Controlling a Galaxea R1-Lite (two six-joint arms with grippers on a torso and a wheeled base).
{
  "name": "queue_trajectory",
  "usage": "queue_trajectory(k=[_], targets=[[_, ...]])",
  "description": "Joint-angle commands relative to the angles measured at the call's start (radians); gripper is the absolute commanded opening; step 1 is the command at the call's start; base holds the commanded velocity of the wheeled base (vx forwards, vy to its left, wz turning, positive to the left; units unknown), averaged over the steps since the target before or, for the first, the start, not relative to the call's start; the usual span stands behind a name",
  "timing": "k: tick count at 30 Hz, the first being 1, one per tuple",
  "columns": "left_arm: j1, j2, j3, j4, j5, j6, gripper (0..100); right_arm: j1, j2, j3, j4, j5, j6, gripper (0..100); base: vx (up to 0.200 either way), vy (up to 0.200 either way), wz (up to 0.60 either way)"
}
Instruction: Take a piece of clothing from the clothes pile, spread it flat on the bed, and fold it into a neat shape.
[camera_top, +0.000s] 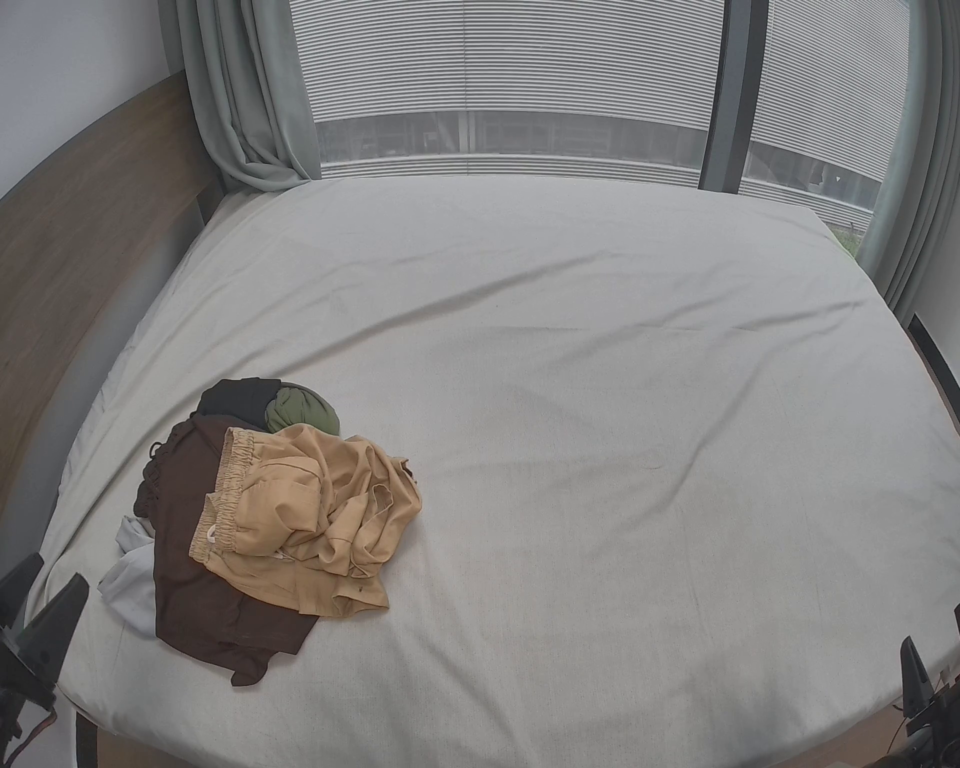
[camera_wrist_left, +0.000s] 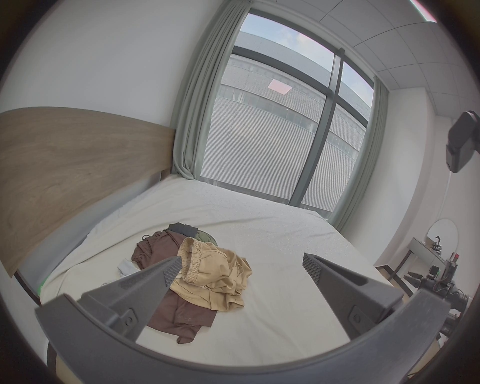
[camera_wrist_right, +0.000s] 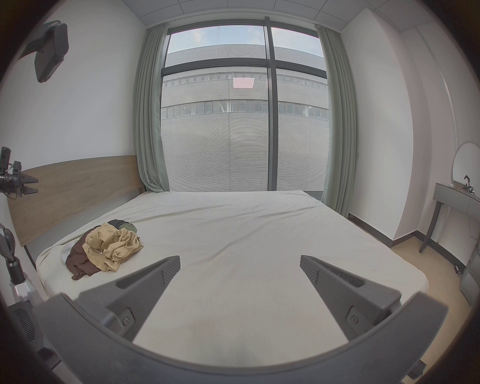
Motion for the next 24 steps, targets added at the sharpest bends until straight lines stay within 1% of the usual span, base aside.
queue_trajectory(k=[1,9,13,16,20,22,23,24], targets=[[-0.008,0.188,-0.025,-0.057,-0.019,-0.012,100,0.0,-0.002,0.018,0.0,0.0,0.0,100,0.0,0.0,0.0],[-0.003,0.347,-0.086,-0.079,-0.035,-0.019,100,0.001,-0.002,0.018,0.0,-0.001,0.002,100,0.0,0.0,0.0],[0.001,0.426,-0.1,-0.123,-0.067,-0.036,100,0.0,-0.002,0.018,0.0,-0.001,0.002,100,0.0,0.0,0.0],[0.026,0.495,-0.115,-0.175,-0.087,-0.041,100,0.0,-0.002,0.018,0.0,-0.001,0.0,100,0.0,0.0,0.0],[0.081,0.596,-0.155,-0.231,-0.142,-0.041,100,0.0,-0.002,0.018,0.0,-0.001,-0.001,100,0.0,0.0,0.0],[0.087,0.61,-0.161,-0.234,-0.151,-0.041,100,0.0,-0.002,0.018,0.0,-0.001,-0.001,100,0.0,0.0,0.0],[0.112,0.663,-0.184,-0.238,-0.188,-0.041,100,0.0,-0.002,0.018,0.0,-0.001,-0.001,100,0.0,0.0,0.0],[0.113,0.666,-0.186,-0.238,-0.19,-0.041,100,0.0,-0.002,0.018,0.0,-0.001,-0.001,100,0.0,0.0,0.0]])
